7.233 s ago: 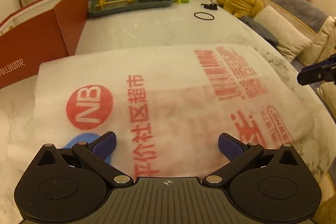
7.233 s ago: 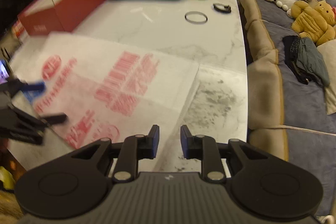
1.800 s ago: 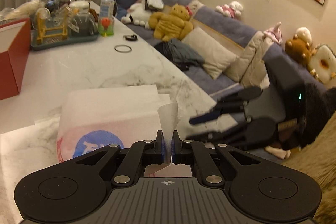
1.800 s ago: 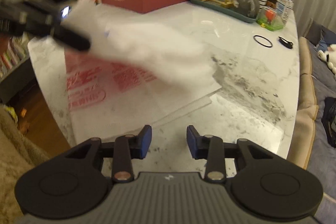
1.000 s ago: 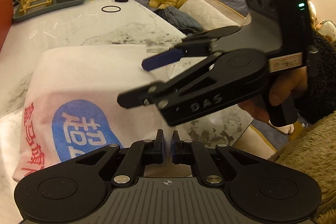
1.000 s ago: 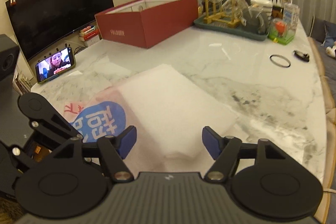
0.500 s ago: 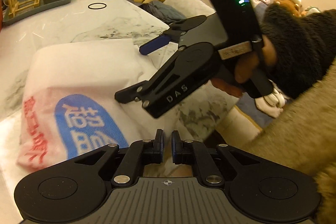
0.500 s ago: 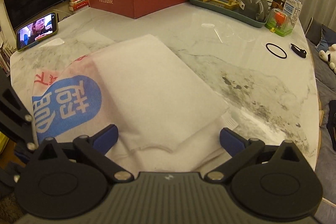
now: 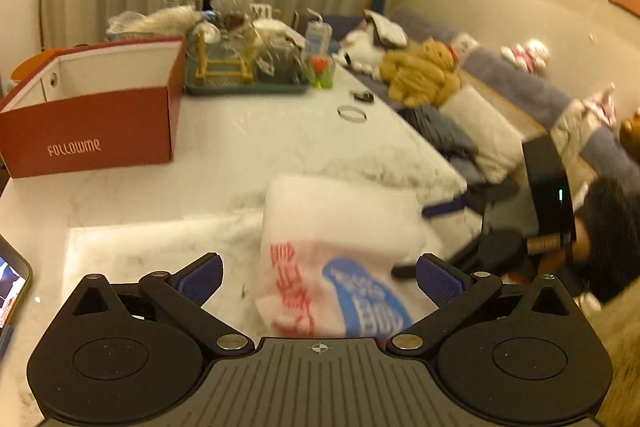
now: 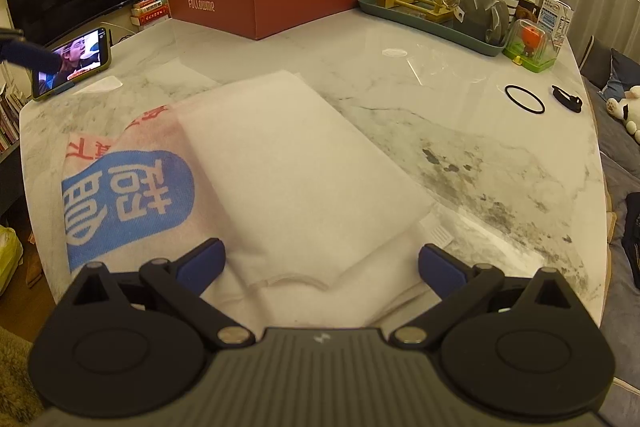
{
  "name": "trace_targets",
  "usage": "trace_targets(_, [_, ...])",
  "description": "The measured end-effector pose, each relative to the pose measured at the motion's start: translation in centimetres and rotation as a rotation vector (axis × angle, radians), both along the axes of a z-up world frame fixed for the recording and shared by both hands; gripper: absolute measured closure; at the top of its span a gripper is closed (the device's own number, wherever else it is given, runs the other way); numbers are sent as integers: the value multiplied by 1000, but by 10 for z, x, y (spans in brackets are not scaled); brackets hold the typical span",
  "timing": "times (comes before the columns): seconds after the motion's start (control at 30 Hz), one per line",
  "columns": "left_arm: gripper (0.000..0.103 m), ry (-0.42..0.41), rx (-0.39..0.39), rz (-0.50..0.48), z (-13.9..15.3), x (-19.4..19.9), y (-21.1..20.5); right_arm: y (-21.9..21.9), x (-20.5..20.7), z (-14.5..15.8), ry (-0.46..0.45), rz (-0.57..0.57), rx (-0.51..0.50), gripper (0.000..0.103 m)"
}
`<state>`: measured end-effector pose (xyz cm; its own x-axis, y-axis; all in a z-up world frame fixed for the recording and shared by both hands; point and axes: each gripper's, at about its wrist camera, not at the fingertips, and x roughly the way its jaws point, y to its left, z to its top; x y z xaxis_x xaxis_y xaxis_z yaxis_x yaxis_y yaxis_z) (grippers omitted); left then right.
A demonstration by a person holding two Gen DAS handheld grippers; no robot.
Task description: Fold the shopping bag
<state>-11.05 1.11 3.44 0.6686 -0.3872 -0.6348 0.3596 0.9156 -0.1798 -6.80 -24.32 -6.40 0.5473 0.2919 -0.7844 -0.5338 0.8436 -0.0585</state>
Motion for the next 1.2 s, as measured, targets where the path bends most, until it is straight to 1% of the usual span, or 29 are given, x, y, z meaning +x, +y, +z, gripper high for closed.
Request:
trace_targets(0.5, [0,284,-93,-150,-80,30,-49,2,1,0,-15,-2,-24,0])
trace_targets(0.9, [0,266,-24,-152,-79,16,-34,4,1,2,-29,0,-57,0])
trace_targets(1.0, [0,262,-7,-153,-79,12,-30,7,2,3,-21,-1,-73,0])
trace_targets(1.07, [0,259,5,-153,-79,10,-28,9,2,5,-23,20,-100,0])
trace_targets(1.1, [0,258,15,-153,-79,9,-27,11,2,6,-26,33,-117,0])
trace_targets(1.13, [0,265,60,-153,-79,8,-28,13,2,6,-30,48,-134,0])
trace_targets(1.2, [0,275,84,-120,-78,5,-22,15,1,7,-40,71,-152,0])
